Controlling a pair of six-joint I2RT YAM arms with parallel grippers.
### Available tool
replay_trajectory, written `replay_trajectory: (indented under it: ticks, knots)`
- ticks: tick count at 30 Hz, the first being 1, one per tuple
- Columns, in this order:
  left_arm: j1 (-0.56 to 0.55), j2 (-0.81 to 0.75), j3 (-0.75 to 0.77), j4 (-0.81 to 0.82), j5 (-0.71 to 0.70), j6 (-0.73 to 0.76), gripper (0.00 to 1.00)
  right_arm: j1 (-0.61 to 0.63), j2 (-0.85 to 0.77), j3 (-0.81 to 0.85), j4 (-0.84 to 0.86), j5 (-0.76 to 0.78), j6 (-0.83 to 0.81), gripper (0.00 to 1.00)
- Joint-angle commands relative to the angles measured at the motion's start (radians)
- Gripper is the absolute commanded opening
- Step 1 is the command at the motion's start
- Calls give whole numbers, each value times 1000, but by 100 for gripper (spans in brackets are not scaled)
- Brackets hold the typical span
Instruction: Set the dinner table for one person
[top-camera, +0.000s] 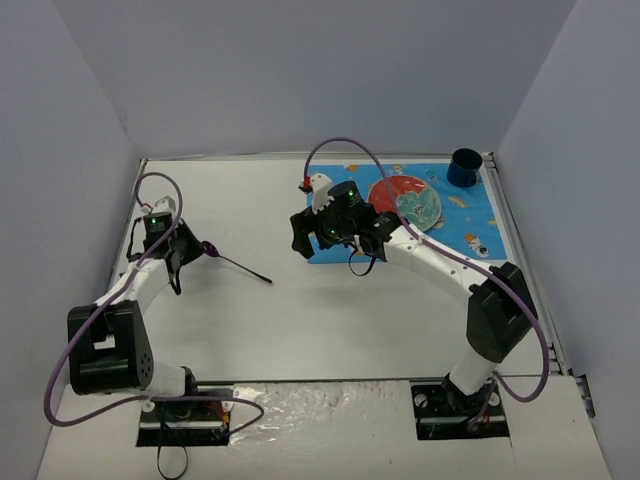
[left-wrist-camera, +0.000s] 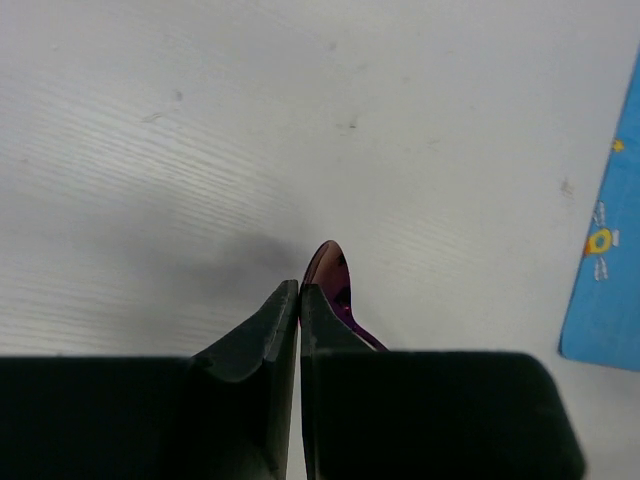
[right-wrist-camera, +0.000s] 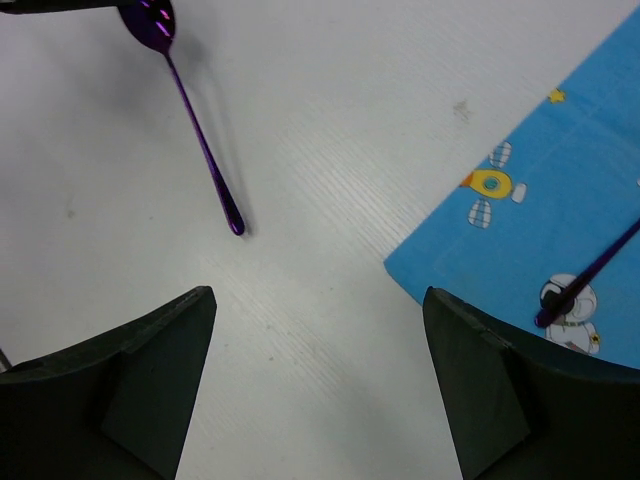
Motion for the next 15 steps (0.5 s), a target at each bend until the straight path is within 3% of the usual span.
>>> replay_trajectory:
  ticks: [1,15]
  knots:
    - [-92,-78,97,15,48,58,0,41,56,120,23,-88,-34,79]
    - [-283,-110,218,47,114,51,0,95,192,264,-36,-105,-28,65]
